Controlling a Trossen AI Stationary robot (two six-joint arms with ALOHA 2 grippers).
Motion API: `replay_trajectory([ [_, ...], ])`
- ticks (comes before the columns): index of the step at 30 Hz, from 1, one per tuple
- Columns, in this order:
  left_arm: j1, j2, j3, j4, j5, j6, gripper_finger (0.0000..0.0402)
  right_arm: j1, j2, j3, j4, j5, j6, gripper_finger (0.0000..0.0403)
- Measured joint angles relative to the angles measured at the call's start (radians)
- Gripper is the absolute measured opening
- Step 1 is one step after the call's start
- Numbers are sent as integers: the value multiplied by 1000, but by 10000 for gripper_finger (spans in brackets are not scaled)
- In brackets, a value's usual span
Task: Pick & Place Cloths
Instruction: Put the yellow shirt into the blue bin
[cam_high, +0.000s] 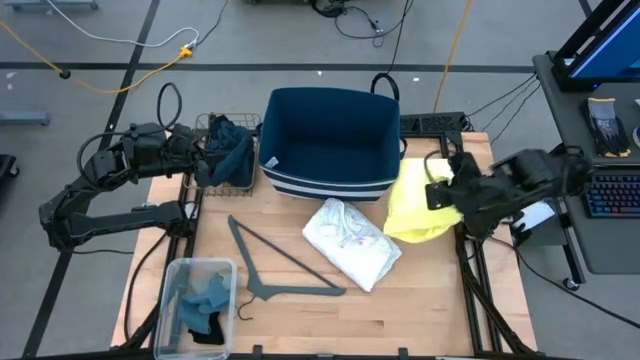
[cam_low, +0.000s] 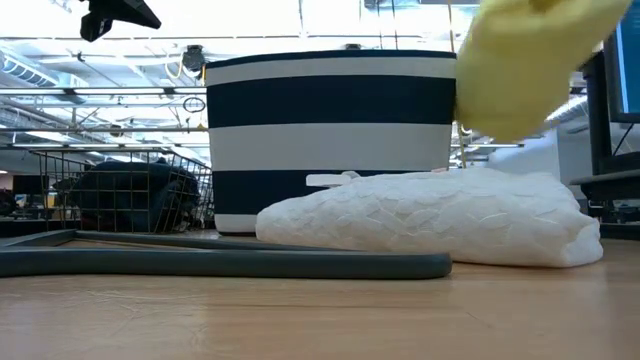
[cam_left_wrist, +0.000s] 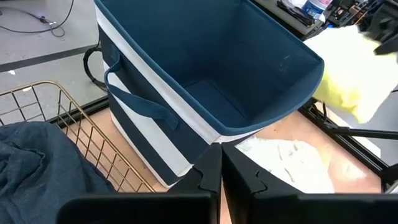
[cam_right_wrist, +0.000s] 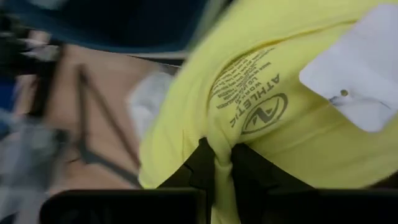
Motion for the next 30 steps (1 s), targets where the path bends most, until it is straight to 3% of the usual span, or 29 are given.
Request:
replay_trajectory([
  [8, 0, 0, 0, 49, 0, -3, 14, -1, 2, 158, 298, 83, -329, 26],
  [14, 0, 0, 0, 103, 0, -3, 4, -39, 2, 178, 582, 79, -628, 26],
  [21, 0, 0, 0, 114, 0, -3, 18, -169, 13, 178, 744, 71, -957, 26],
  [24, 0, 0, 0, 114, 1, -3, 12, -252, 33, 178, 800, -3, -1055, 26],
  [30, 0, 0, 0, 115, 1, -3, 5, -431, 99, 178, 884, -254, -1174, 26],
])
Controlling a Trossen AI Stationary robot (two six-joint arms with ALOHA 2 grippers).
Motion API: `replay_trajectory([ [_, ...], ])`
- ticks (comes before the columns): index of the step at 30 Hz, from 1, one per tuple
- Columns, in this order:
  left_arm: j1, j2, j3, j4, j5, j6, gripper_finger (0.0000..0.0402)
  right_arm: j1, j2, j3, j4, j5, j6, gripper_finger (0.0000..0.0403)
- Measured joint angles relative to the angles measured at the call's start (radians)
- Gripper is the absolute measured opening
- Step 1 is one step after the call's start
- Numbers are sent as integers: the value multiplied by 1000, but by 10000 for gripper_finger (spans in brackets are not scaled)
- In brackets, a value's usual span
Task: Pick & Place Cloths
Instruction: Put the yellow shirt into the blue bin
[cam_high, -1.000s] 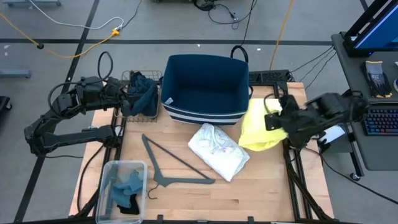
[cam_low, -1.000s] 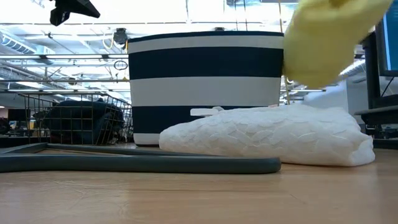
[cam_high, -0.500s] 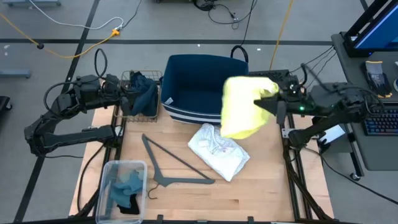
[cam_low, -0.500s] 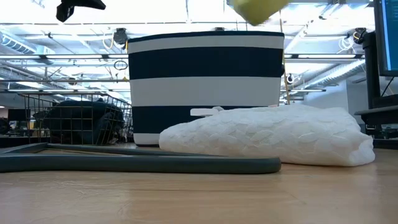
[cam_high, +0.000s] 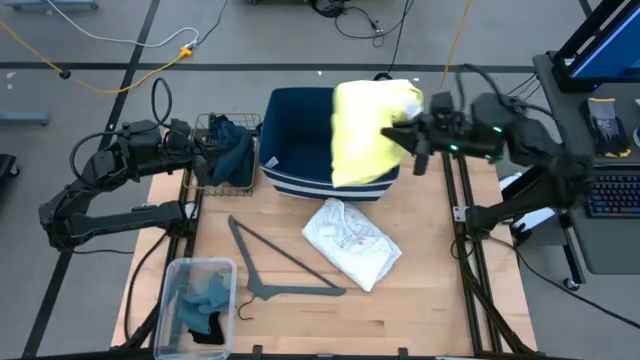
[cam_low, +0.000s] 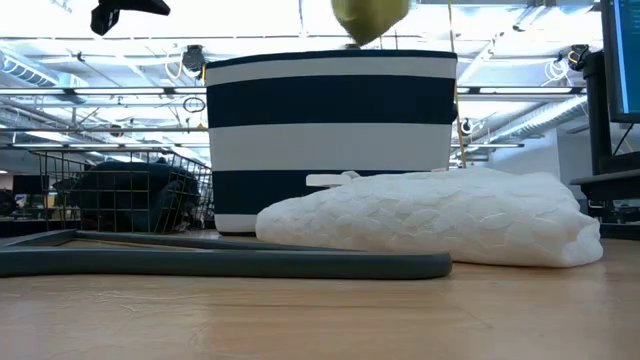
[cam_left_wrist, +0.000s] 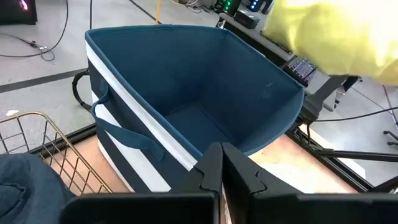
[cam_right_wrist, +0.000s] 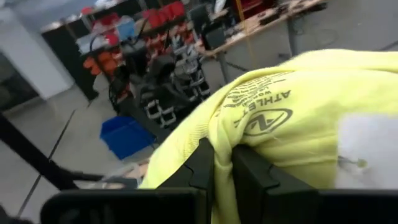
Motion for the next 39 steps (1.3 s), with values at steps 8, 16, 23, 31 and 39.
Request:
replay_trajectory([
  [8, 0, 0, 0, 0, 1, 0, 20, -236, 117, 0, 3, -259, -139, 26],
  [16, 0, 0, 0, 0, 1, 0, 21, -418, 230, 0, -10, -482, -345, 26],
  [23, 0, 0, 0, 0, 1, 0, 21, -507, 310, 0, -14, -618, -547, 26],
  [31, 0, 0, 0, 0, 0, 0, 21, -517, 375, 0, -99, -662, -816, 26],
  [39, 0, 0, 0, 0, 0, -4, 21, -517, 445, 0, -131, -662, -1073, 26],
])
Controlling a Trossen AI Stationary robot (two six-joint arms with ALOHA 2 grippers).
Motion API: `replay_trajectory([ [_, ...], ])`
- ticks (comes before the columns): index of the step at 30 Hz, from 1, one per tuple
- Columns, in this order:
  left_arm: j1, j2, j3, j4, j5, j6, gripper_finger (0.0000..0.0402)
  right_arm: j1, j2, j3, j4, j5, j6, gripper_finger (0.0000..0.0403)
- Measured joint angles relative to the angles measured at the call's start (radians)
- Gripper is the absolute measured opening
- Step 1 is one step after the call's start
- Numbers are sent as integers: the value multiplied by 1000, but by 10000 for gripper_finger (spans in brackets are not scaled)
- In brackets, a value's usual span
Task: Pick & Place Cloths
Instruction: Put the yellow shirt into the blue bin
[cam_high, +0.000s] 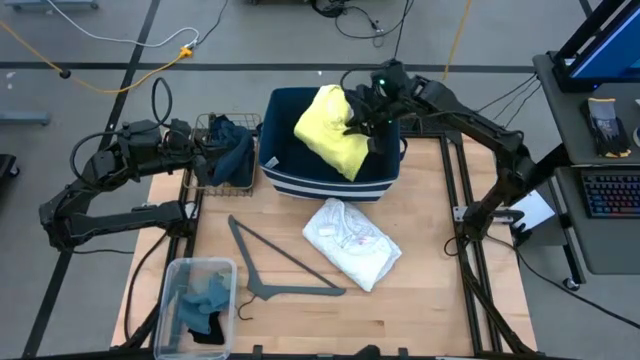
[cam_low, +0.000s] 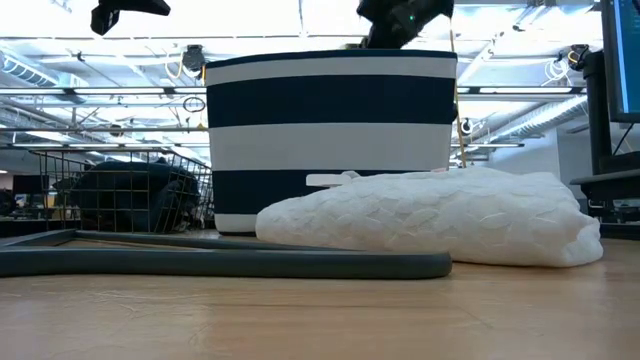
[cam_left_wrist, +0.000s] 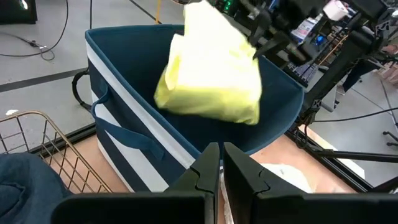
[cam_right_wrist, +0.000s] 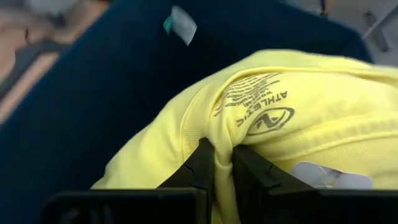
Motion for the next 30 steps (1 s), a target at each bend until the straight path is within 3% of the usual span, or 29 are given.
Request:
replay_trajectory([
  [8, 0, 1, 0, 0, 0, 0, 21, 0, 86, 0, -52, 1, -218, 26],
  [17, 0, 1, 0, 0, -1, -3, 21, -1, 175, 0, -103, 8, -355, 26],
  [30, 0, 1, 0, 0, -1, -3, 21, -2, 239, 0, -112, 96, -393, 43],
])
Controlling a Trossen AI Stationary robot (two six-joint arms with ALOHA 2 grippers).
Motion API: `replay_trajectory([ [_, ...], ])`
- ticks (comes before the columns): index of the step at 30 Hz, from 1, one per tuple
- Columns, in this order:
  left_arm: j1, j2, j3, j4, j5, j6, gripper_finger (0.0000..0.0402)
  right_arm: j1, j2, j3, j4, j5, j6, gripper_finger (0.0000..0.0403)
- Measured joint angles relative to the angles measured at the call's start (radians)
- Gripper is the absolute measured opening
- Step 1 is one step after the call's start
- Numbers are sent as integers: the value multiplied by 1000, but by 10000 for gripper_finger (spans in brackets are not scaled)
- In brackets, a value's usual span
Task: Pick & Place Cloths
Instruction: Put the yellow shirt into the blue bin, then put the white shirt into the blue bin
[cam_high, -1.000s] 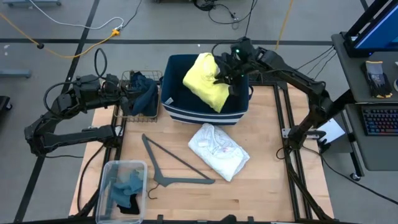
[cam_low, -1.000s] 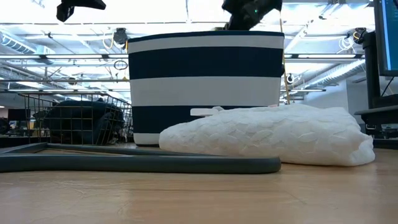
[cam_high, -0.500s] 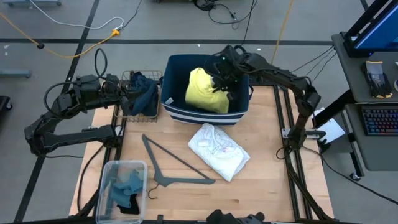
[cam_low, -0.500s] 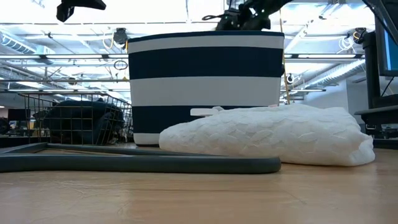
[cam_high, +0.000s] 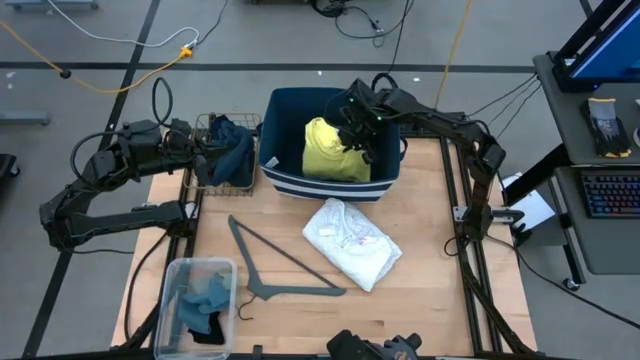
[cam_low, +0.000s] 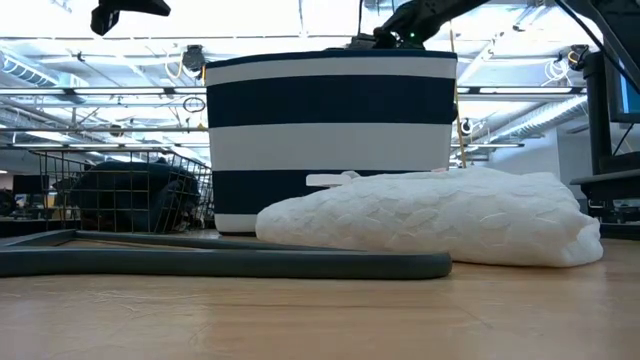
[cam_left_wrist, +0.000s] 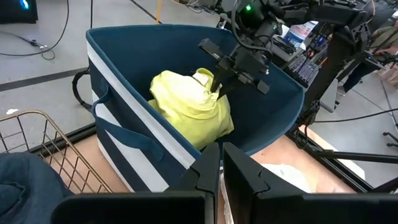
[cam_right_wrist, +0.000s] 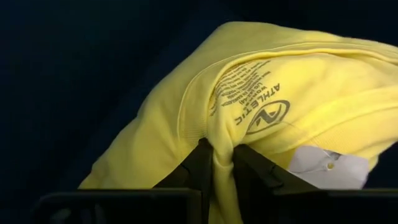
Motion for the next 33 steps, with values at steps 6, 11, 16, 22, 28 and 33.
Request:
replay_trajectory([
  [6, 0, 0, 0, 0, 0, 1, 21, 0, 12, 0, -4, 18, 8, 42],
  [11, 0, 0, 0, 0, 0, 7, 21, 2, 18, -1, -5, 87, 33, 52],
  [16, 0, 0, 0, 0, 0, 8, 21, 3, 17, -44, 49, 93, 56, 66],
  [22, 0, 0, 0, 0, 0, 22, 21, 14, 13, -77, 96, 145, 84, 84],
  [28, 0, 0, 0, -1, 0, 29, 21, 37, 14, -84, 118, 205, 90, 117],
  [33, 0, 0, 0, -1, 1, 35, 21, 79, -9, -85, 159, 336, 76, 142],
])
